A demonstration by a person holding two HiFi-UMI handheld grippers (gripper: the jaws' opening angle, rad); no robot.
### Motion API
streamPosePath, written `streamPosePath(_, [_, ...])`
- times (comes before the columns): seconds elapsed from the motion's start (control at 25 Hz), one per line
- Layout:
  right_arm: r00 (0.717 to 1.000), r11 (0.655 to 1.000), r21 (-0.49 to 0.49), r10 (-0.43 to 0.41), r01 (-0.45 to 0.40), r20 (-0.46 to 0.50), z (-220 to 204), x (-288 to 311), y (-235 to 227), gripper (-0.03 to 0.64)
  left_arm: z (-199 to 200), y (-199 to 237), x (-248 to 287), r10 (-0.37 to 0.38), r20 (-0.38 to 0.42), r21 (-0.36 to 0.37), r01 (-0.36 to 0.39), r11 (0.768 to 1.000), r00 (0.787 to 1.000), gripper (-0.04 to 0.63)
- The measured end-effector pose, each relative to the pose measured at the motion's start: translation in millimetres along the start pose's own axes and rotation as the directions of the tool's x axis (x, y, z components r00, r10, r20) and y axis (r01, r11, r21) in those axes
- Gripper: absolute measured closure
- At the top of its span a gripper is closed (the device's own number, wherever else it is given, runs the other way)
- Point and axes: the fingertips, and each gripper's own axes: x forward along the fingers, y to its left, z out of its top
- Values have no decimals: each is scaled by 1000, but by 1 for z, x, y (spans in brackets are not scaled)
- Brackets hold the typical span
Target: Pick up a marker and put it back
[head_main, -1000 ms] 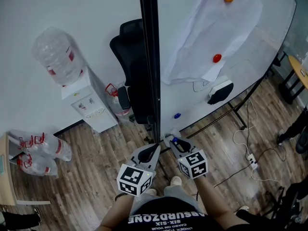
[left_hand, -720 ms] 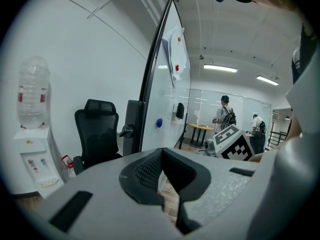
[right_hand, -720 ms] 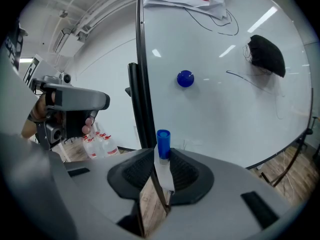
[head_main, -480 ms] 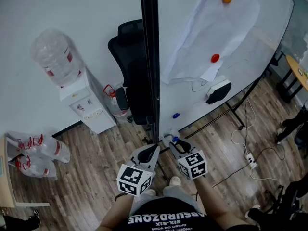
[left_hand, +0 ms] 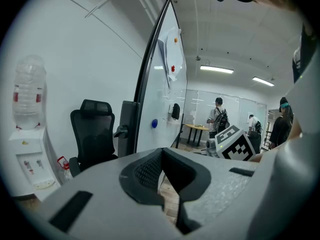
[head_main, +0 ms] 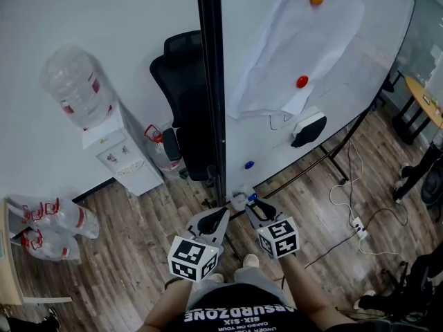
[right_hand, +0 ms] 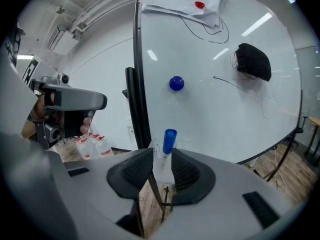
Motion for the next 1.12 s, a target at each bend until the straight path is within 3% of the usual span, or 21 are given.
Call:
streamPosePath(0.76, [994, 996, 33, -84, 82, 76, 12, -33, 6, 528, 0, -13, -4, -69, -2, 23, 69, 997, 998, 588])
streamPosePath(1.12, [990, 995, 33, -92, 89, 110, 15, -51, 24, 593, -3, -23, -10, -107, -9, 29, 107, 994, 994, 588])
